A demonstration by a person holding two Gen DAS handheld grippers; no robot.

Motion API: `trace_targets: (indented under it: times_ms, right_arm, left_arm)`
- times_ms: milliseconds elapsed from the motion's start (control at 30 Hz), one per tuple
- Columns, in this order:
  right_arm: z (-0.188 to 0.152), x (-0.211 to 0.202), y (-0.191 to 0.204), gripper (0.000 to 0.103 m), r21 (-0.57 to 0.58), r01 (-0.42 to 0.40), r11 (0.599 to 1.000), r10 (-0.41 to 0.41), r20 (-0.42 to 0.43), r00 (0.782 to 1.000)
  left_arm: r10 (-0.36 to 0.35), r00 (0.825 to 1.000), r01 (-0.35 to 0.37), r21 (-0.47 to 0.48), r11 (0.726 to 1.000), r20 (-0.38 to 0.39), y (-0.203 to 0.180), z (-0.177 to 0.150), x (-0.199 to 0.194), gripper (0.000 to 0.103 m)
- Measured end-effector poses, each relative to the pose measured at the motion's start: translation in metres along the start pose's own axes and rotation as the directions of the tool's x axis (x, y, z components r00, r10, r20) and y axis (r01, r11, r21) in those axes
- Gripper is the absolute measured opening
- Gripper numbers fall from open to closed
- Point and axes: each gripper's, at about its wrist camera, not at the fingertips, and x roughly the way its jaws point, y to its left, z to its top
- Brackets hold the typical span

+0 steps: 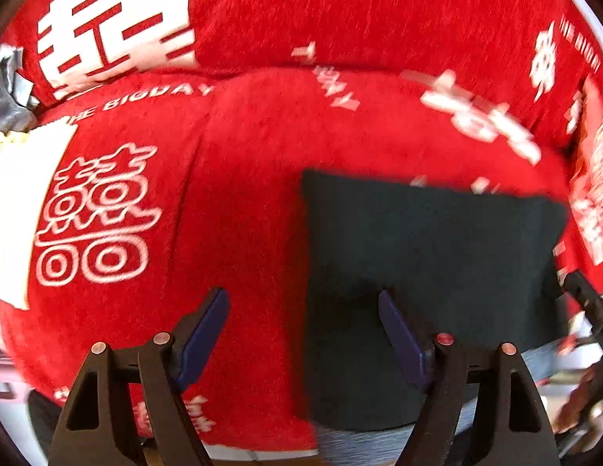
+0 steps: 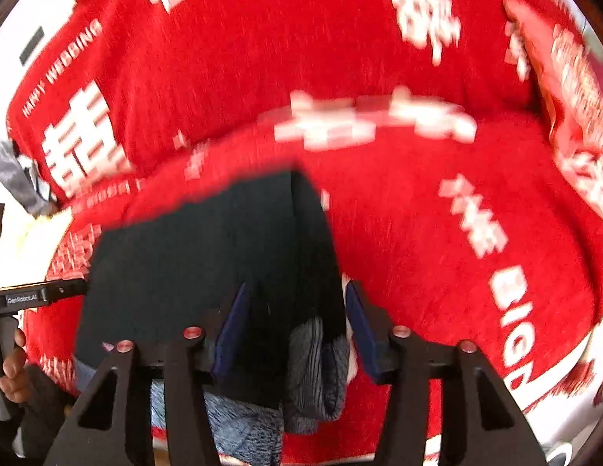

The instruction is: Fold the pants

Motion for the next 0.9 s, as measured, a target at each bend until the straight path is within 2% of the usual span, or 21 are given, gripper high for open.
trace_targets:
  times_ms: [33, 67, 133, 200, 233, 267, 300, 400, 433, 467, 500, 567, 667, 733, 800, 833, 900]
  right_arm:
    - [0.005, -0.009, 0.008, 0.079, -0.036, 0.025, 0.999, -0.024, 0.043, 0.999]
    - [0.011, -0.015, 0.022, 0.083, -0.091, 0.056, 0.994, -0.047, 0.089, 0.995]
    - [0.022, -0.013, 0.047, 0.083, -0.194, 0.078, 0.978, -0.057, 0.111, 0.992]
    - [0.03, 0.006, 0.072, 0.083, -0.296, 0.062, 0.953, -0.039, 0.083, 0.996]
    - [0.032, 0.022, 0.082, 0.083, -0.338, 0.034, 0.941, -0.018, 0.05, 0.999]
    - [0.035, 0.034, 0.082, 0.083, -0.352, 0.021, 0.936, -0.013, 0.025, 1.0]
    - [0.036, 0.05, 0.084, 0.083, -0.364, 0.014, 0.931, -0.017, -0.005, 1.0]
    - [0.036, 0.089, 0.071, 0.084, -0.369, 0.054, 0.928, -0.082, -0.062, 0.995]
    - [0.036, 0.105, 0.061, 0.088, -0.331, 0.038, 0.943, -0.081, -0.117, 0.99]
    - [0.036, 0.114, 0.046, 0.09, -0.254, -0.007, 0.967, -0.036, -0.165, 0.986]
    - [0.037, 0.117, 0.036, 0.09, -0.192, -0.043, 0.98, 0.009, -0.173, 0.985]
    - [0.035, 0.116, 0.033, 0.09, -0.2, -0.047, 0.979, 0.014, -0.165, 0.986]
    - [0.035, 0.109, 0.044, 0.09, -0.24, 0.001, 0.971, -0.039, -0.151, 0.988]
    - [0.04, 0.088, 0.052, 0.09, -0.241, 0.049, 0.969, -0.071, -0.082, 0.994]
    - [0.045, 0.066, 0.062, 0.09, -0.248, 0.029, 0.968, -0.032, -0.008, 0.999]
    - [0.048, 0.06, 0.071, 0.091, -0.258, -0.003, 0.966, 0.003, 0.0, 1.0]
    - [0.05, 0.066, 0.087, 0.091, -0.3, -0.021, 0.954, 0.014, -0.025, 1.0]
  left_arm:
    - [-0.021, 1.0, 0.021, -0.011, 1.0, 0.001, -0.002, 0.005, -0.001, 0.08]
    - [-0.039, 0.999, 0.039, -0.018, 0.999, -0.001, -0.008, 0.009, -0.001, 0.08]
    - [-0.048, 0.999, 0.048, 0.01, 0.999, -0.003, -0.024, 0.018, 0.004, 0.08]
    - [-0.015, 1.0, 0.016, 0.062, 0.998, -0.012, -0.043, 0.026, 0.018, 0.08]
    - [0.024, 0.999, -0.022, 0.072, 0.997, -0.028, -0.049, 0.029, 0.028, 0.08]
    - [0.063, 0.997, -0.06, 0.067, 0.996, -0.045, -0.052, 0.032, 0.039, 0.083]
    - [0.095, 0.994, -0.092, 0.059, 0.994, -0.048, -0.053, 0.035, 0.047, 0.091]
    - [0.134, 0.989, -0.132, 0.04, 0.99, -0.061, -0.05, 0.037, 0.064, 0.103]
    - [0.116, 0.989, -0.114, 0.02, 0.993, -0.088, -0.046, 0.037, 0.072, 0.103]
    - [0.096, 0.99, -0.097, 0.0, 0.995, -0.1, -0.043, 0.036, 0.075, 0.103]
    - [0.076, 0.992, -0.079, -0.022, 0.997, -0.102, -0.04, 0.036, 0.076, 0.103]
    - [0.077, 0.993, -0.079, -0.018, 0.997, -0.092, -0.041, 0.036, 0.077, 0.103]
    - [0.135, 0.989, -0.132, 0.043, 0.99, -0.059, -0.053, 0.038, 0.066, 0.103]
    - [0.115, 0.993, -0.114, 0.022, 0.993, -0.012, -0.051, 0.042, 0.049, 0.103]
    - [0.089, 0.995, -0.088, -0.026, 0.996, 0.04, -0.045, 0.044, 0.035, 0.103]
    - [0.091, 0.995, -0.089, -0.037, 0.995, 0.045, -0.043, 0.044, 0.034, 0.103]
    - [0.127, 0.992, -0.126, -0.039, 0.991, 0.025, -0.04, 0.042, 0.04, 0.103]
